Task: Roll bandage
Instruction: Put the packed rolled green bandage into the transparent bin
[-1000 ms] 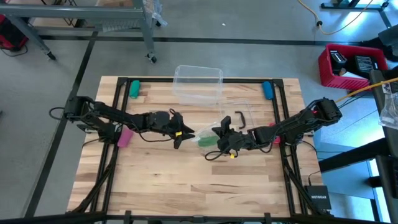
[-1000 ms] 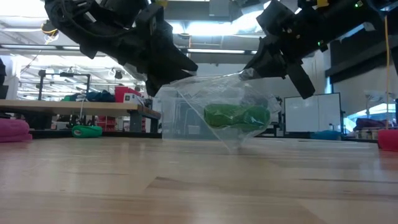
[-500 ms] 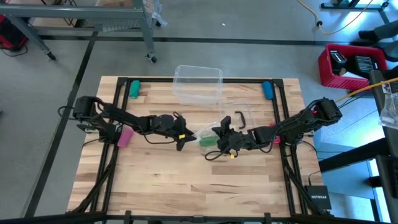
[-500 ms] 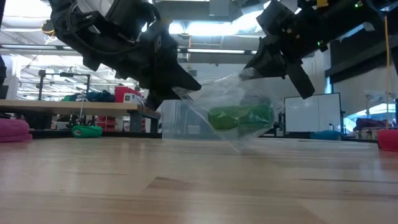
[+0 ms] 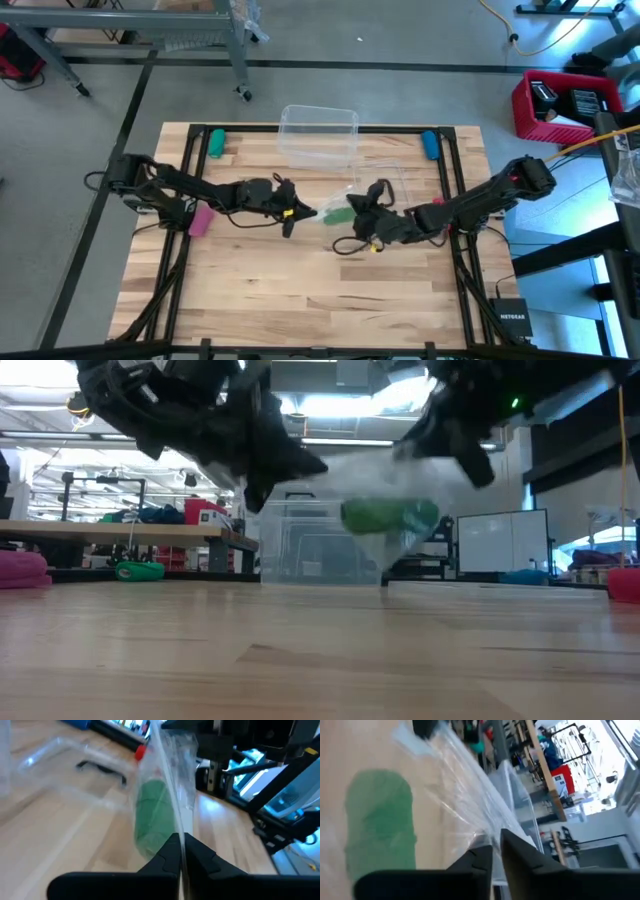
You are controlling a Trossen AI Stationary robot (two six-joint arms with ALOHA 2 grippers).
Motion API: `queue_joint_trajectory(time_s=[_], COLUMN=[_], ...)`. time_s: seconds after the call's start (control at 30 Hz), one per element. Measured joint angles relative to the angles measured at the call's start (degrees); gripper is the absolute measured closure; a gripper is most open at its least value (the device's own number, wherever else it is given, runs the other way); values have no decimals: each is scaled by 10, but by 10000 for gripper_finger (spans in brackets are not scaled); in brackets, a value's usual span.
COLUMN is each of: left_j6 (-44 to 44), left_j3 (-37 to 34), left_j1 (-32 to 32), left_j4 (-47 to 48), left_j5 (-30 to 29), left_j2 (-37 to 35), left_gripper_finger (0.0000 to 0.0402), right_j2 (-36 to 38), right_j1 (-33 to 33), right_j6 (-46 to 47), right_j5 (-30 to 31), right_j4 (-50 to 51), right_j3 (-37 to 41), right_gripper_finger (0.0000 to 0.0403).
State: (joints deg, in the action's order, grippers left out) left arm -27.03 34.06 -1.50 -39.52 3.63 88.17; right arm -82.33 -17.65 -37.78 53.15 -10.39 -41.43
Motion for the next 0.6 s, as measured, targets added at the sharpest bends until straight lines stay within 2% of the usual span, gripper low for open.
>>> queue_joint_trajectory(time_s=[0.17, 0.33, 0.47, 0.6], left_j6=[4, 20, 53, 86], left_j3=[0, 4, 16, 35], left_j1=[1, -9, -22, -44], left_j4=[7, 44, 45, 43], left_j5=[-11, -35, -73, -106], left_j2=[-53, -120, -168, -204], left_gripper_finger=[400, 400, 400, 400], right_j2=[65, 144, 199, 231], right_j1=[-35, -66, -67, -61], right_j6=[56, 65, 82, 105], right_j5=[3, 23, 49, 48], right_j4=[7, 16, 15, 15], right_j3=[0, 0, 0, 9], right_gripper_finger=[310, 251, 223, 214])
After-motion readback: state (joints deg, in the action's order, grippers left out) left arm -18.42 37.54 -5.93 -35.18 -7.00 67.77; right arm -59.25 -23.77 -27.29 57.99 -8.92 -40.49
